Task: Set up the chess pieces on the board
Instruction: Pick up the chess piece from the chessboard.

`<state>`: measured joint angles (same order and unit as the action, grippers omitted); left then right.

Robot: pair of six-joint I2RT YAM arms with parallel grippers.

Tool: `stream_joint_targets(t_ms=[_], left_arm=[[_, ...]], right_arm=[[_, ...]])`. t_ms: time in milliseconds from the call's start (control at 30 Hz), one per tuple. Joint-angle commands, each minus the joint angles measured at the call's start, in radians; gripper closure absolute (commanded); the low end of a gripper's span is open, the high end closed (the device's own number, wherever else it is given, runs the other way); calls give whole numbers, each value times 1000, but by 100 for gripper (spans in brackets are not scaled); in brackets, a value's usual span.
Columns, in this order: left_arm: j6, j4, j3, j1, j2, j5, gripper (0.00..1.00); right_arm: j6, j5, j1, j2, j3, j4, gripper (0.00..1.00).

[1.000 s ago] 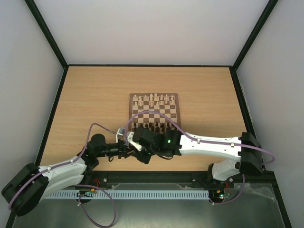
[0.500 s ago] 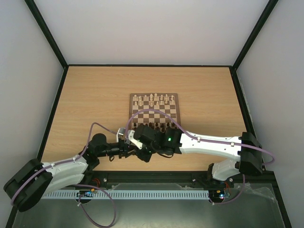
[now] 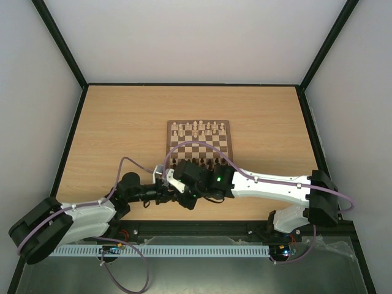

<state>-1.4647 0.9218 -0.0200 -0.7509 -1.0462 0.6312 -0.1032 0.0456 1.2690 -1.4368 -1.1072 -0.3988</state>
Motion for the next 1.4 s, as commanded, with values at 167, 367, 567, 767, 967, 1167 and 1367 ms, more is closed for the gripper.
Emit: stream_joint_targets(t_ms=[167,367,567,767,967,1167,1367], left_arm=[[62,0,-7,-54,-24,76,85],[198,-287,-17,20,83,-21,78],[272,-484,-14,84,224,-67,62],[270,-530,21,100,273,-95,64],[276,-848,39,106,544,-249,64],[264,-1052,31,123,807,-309,61],[272,-1016,47,123,760,-262,61]], right_arm=[[0,-46,-43,38,-3,140,97],[-29,-36,-43,74,56,173,97],[-86,-93,-43,54,84,184,97],[-138,-138,-47,48,91,222,97],[-326,-212,-51,-9,90,145,95],[-496,-335,-51,-146,57,21,96],[-502,-261,-53,-159,49,71,96]])
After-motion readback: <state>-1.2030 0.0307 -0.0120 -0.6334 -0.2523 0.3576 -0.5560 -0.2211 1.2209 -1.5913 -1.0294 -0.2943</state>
